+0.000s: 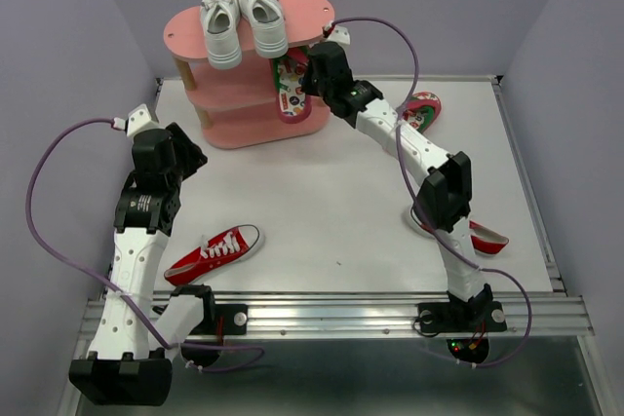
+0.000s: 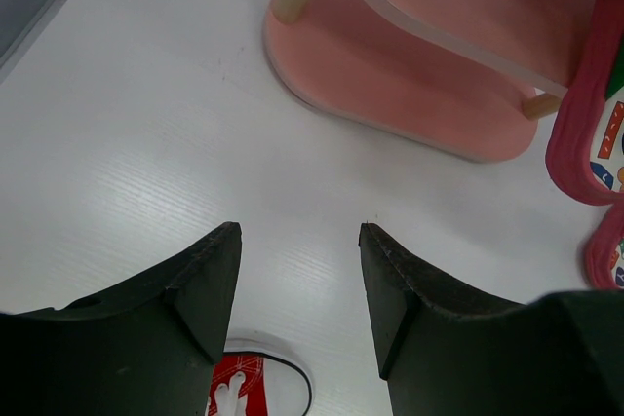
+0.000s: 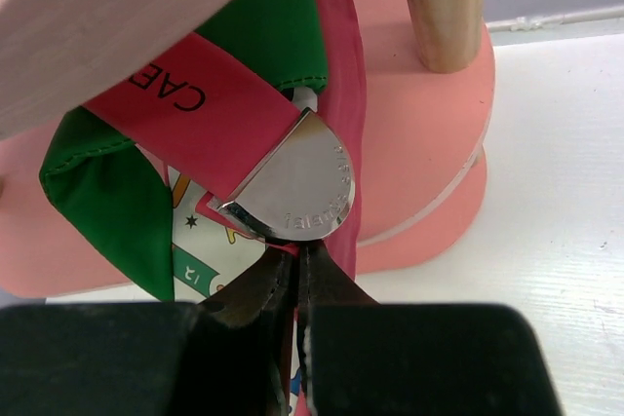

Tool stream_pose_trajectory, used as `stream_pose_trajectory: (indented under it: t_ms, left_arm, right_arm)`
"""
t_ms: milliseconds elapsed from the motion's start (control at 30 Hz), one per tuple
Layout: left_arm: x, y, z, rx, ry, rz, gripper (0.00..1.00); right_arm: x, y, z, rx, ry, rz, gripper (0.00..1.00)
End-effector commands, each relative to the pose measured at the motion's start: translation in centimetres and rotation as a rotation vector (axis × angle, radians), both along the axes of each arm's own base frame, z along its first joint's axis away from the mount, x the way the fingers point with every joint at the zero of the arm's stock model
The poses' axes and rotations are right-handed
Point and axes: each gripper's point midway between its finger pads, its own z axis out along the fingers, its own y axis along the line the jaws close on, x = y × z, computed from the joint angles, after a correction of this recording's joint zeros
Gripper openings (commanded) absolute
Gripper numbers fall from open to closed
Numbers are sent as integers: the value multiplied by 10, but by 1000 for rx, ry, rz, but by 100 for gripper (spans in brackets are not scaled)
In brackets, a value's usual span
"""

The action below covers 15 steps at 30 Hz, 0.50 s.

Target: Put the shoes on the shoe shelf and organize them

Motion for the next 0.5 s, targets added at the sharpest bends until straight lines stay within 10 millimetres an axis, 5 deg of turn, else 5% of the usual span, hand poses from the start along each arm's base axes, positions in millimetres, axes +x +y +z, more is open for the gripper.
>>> stream_pose_trajectory:
  t_ms: [0, 467]
  left_arm:
    - [-3, 6, 8, 16, -30, 18, 63]
    - [-5, 8, 13, 29, -34, 27, 63]
  right_arm:
    - [8, 12, 81, 182, -193, 6, 1]
    - [21, 16, 88, 180, -267, -4, 1]
